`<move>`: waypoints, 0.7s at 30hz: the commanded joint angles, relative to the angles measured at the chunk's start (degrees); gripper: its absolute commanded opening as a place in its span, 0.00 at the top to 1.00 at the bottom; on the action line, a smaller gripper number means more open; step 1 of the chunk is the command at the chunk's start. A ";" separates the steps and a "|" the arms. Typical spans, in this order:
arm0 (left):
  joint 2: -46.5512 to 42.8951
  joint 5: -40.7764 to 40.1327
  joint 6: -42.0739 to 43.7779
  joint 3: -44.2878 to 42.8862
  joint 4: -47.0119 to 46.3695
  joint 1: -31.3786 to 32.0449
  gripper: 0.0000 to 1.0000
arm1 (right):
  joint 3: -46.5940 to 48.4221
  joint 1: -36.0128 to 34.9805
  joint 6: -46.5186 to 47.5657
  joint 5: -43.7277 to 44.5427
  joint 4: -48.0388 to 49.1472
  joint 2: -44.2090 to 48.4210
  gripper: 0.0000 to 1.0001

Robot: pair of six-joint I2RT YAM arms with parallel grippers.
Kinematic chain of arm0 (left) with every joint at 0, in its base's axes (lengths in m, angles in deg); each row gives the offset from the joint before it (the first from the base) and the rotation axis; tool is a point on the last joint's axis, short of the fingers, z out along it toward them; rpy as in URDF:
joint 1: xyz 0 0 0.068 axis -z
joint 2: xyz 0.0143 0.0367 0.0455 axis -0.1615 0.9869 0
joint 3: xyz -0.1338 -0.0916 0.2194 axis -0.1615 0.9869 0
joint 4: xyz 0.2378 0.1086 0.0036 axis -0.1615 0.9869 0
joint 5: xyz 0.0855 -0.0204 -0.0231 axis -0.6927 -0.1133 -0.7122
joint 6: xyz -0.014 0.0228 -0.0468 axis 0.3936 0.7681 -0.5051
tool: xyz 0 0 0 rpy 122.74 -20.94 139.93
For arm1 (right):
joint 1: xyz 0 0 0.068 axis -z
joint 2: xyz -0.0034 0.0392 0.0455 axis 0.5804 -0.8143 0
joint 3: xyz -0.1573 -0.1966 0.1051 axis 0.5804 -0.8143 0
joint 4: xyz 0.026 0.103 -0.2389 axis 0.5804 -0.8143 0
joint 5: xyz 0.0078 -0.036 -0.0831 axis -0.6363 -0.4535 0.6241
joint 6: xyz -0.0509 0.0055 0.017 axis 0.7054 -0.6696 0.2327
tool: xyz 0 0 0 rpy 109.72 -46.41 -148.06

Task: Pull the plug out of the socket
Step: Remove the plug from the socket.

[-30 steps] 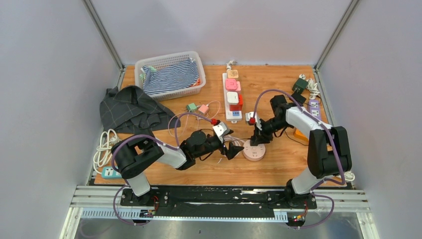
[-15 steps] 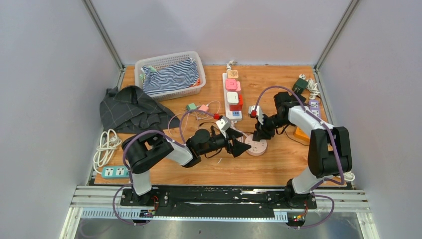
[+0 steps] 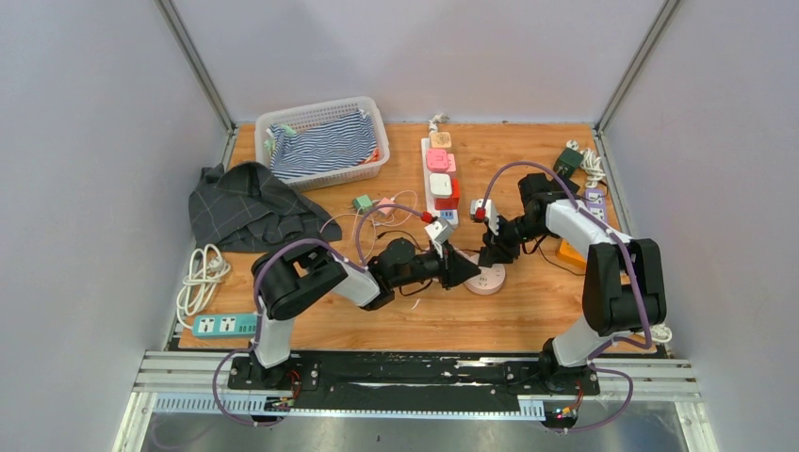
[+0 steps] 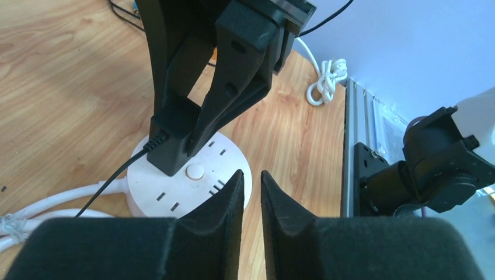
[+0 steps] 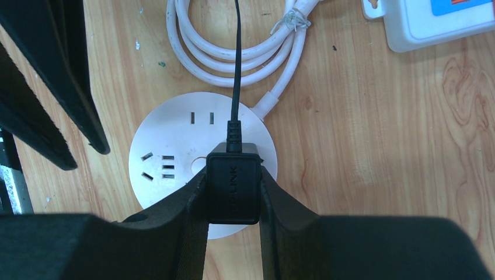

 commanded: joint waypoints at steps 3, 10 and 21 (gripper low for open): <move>1.96 1.83 2.84 -3.27 6.71 0.30 0.83 | 0.42 0.72 0.01 3.67 -1.20 -1.94 1.00; 2.97 3.82 3.83 -5.23 10.59 0.24 0.87 | 0.59 0.65 0.25 3.75 -1.60 -2.49 1.00; 3.86 4.38 3.72 -6.32 11.89 0.24 0.87 | 0.70 0.63 1.02 3.43 -2.36 -2.38 1.00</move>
